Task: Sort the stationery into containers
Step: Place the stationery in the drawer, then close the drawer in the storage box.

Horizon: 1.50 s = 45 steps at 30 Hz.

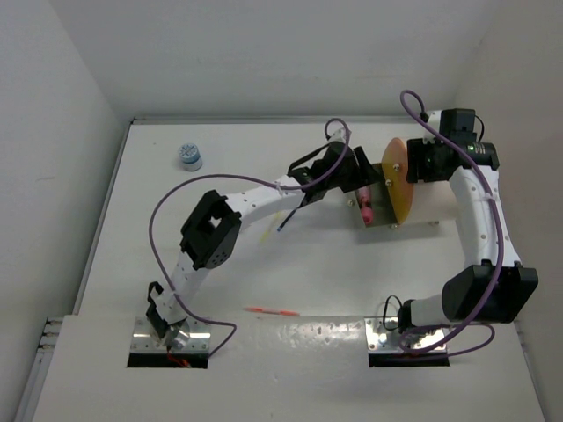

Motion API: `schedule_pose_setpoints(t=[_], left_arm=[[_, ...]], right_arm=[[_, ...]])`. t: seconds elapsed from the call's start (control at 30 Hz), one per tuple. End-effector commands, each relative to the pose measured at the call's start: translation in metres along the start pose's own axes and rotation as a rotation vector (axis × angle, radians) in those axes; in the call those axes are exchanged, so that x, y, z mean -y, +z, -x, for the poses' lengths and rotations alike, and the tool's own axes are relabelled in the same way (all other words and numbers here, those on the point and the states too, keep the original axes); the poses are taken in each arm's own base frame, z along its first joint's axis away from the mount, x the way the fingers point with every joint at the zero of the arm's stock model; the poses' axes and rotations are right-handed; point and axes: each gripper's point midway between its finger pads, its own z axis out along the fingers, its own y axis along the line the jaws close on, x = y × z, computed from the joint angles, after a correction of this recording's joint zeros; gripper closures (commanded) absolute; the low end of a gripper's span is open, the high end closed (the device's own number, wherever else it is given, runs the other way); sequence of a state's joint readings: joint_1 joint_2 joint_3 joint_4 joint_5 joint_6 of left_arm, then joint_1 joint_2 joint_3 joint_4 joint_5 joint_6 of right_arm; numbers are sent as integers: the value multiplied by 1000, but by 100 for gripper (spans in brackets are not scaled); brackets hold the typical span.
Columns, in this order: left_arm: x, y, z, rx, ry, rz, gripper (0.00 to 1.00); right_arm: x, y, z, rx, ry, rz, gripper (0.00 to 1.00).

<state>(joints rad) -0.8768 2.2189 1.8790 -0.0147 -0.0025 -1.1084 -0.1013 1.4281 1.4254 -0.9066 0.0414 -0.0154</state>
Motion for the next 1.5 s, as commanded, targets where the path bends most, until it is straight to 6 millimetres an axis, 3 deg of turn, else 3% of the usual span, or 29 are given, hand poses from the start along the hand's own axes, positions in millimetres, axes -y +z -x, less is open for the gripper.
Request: schedule_pose_setpoints(t=[0.0, 0.07, 0.17, 0.3, 0.37, 0.43, 0.57, 0.77, 1.2, 1.47], left_arm=[[27, -48, 46, 33, 46, -56, 50], [27, -64, 53, 38, 39, -64, 66], [9, -72, 34, -42, -4, -60, 81], [-2, -61, 23, -107, -47, -93, 92], [-7, -57, 22, -113, -56, -84, 93], [-12, -53, 16, -122, -52, -72, 92], [-32, -43, 13, -120, -66, -10, 73], [-61, -38, 1, -142, -104, 71, 56], [-82, -20, -7, -152, -136, 70, 47], [-72, -5, -19, -190, -198, -44, 58]], right_arm=[[-15, 28, -70, -290, -35, 60, 42], [-15, 28, -69, -289, -37, 60, 42], [-14, 29, -70, -291, -39, 59, 42], [-15, 28, -73, -297, -39, 60, 42], [-14, 28, -75, -305, -42, 59, 42], [-14, 28, -75, -305, -43, 57, 42], [-15, 27, -79, -320, -43, 58, 43], [-14, 28, -83, -332, -47, 55, 43], [-14, 27, -97, -354, -43, 59, 48], [-15, 28, -100, -364, -38, 67, 51]])
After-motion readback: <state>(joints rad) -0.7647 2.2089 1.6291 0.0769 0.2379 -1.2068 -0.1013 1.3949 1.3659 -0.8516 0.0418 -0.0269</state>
